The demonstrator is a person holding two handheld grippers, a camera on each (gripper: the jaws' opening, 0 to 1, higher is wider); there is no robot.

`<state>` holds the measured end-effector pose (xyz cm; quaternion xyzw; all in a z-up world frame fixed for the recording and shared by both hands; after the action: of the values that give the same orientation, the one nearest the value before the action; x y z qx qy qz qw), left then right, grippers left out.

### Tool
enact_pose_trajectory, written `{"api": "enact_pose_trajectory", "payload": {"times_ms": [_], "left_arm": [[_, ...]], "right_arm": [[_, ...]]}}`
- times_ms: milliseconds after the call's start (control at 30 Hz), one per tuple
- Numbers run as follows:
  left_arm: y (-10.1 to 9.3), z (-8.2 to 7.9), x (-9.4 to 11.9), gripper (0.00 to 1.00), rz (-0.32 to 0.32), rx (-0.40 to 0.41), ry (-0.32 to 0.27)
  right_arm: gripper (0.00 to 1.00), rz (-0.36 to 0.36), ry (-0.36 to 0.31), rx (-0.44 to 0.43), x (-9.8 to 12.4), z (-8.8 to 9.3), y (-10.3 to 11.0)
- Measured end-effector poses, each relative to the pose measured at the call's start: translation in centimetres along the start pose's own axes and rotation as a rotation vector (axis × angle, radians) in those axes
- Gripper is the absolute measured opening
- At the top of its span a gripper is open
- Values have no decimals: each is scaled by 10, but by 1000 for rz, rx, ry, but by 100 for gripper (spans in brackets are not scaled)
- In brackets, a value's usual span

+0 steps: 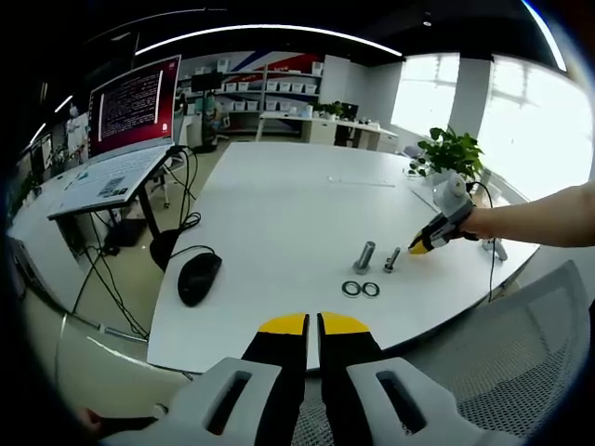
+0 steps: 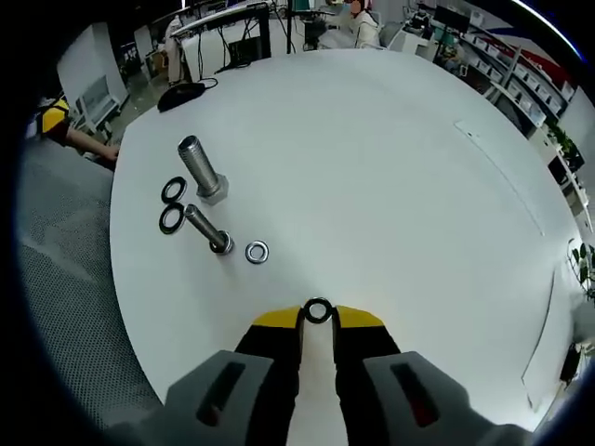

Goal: Place the washer onto the threaded stud by aligning its center hole with the stud, sliding it down to the base, and recovering from edge contact or off-axis alignment until the washer reaches the visible bottom stop.

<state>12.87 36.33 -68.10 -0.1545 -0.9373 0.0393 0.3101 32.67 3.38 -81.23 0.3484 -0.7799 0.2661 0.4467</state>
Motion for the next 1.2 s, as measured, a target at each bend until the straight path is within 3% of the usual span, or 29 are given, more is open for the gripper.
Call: {"api": "enact_pose_trajectory", "payload": {"times_ms": [200,700,1200], "left_arm": [[0,1,0,1,0,1,2],[0,1,1,1,-1,4,-1],[0,1,2,1,-2,9,-8]], "right_arm": [[14,-22,-24,19,12,-12,6],[14,-134,-50,151,33,-52,47],[14,-177,-9,273,33,-65,66]]}}
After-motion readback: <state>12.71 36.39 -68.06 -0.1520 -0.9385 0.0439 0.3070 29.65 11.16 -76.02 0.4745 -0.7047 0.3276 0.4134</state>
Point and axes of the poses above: the point that each gripper's makers call its tool centre point, and the gripper's own axes: x roughly backward along the fingers, y roughly to its left, z roughly out of its underside, the point moved 4 cm from there along x, roughly backward along the fingers, and after that the axes turned 3 degrees about z, right-handed, at the moved point
